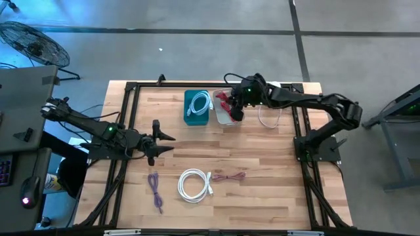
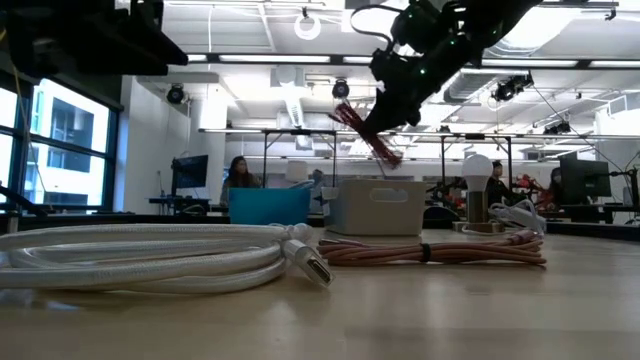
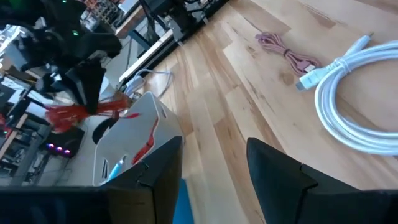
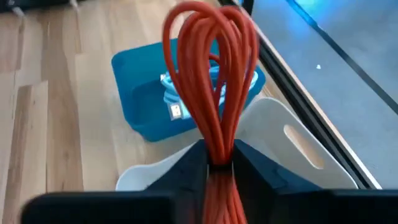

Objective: Pick & Place USB Port
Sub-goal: Put the orange charger cable into the gray bin, then put the pink charger cable into the gray bin

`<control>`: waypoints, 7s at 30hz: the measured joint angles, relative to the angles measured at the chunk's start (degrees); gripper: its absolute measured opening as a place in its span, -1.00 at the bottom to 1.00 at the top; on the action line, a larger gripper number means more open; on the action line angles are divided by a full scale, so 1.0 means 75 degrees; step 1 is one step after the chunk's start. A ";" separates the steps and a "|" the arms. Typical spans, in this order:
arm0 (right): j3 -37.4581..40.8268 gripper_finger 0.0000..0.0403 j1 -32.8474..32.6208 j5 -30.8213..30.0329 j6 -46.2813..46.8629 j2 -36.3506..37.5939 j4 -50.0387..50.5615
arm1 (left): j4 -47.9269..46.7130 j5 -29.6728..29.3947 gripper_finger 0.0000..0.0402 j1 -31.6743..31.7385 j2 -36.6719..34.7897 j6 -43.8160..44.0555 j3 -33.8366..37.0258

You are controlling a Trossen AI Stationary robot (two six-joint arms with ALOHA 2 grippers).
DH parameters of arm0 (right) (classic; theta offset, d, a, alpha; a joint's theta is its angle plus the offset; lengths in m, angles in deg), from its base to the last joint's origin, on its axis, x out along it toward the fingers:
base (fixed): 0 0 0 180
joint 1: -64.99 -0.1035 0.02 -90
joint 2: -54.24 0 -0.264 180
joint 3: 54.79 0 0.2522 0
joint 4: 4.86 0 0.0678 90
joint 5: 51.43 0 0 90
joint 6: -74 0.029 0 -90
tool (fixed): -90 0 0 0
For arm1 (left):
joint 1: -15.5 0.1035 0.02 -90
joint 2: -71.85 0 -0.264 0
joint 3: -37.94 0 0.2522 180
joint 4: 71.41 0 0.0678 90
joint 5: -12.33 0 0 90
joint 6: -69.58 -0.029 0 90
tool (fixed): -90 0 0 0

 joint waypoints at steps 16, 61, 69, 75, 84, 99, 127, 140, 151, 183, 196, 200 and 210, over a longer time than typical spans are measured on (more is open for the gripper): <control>-0.0006 -0.09 -0.0087 -0.0568 0.0148 0.0009 -0.0009 | -0.0116 0.0081 -0.13 0.0000 -0.0006 0.0020 0.0000; 0.0541 -0.24 -0.4350 -0.1210 0.0864 0.2792 0.2847 | -0.0836 0.1167 -0.13 0.0002 0.2614 0.1616 -0.1283; 0.0627 -0.24 -0.4711 -0.1306 0.1012 0.2792 0.2861 | -0.1416 0.2311 -0.13 0.0000 0.4035 0.1634 -0.2250; 0.0627 -0.24 -0.4935 -0.1368 0.1067 0.2828 0.2894 | -0.1768 0.3451 -0.13 -0.0003 0.4751 0.2040 -0.2637; 0.0624 -0.24 -0.5303 -0.1256 0.1634 0.2726 0.3122 | -0.1687 0.3570 -0.13 -0.0117 0.4905 0.2124 -0.2710; 0.0624 -0.24 -0.5789 -0.0404 0.2087 0.0915 0.2463 | -0.1649 0.3456 -0.13 -0.0102 0.4905 0.1918 -0.2707; 0.0615 -0.24 -0.5583 0.0554 0.2120 -0.1685 0.0785 | -0.1623 0.3433 -0.13 -0.0101 0.4905 0.1795 -0.2704; 0.0615 -0.24 -0.5961 0.0222 0.2555 -0.1690 0.0157 | -0.1483 0.3462 -0.13 -0.0099 0.4905 0.1737 -0.2702; 0.0615 -0.24 -0.6025 -0.0054 0.2807 -0.1991 0.0192 | -0.1486 0.3459 -0.13 -0.0102 0.4905 0.1738 -0.2699; 0.0618 -0.97 -0.5786 -0.1089 0.2726 -0.2565 -0.0492 | -0.1486 0.3450 -0.13 -0.0102 0.4905 0.1740 -0.2699; 0.0627 -0.97 -0.5907 -0.2241 0.2365 -0.1726 -0.0491 | -0.1482 0.3114 -0.13 -0.0102 0.4902 0.1554 -0.2699; 0.0627 -0.97 -0.6124 -0.2791 0.2136 -0.1171 -0.0505 | -0.1431 0.2667 -0.13 -0.0099 0.4902 0.1389 -0.2699; 0.0624 -0.97 -0.6687 -0.3722 0.1004 -0.0444 -0.1408 | 0.0657 0.1742 -0.13 -0.0099 0.4902 0.0051 -0.2699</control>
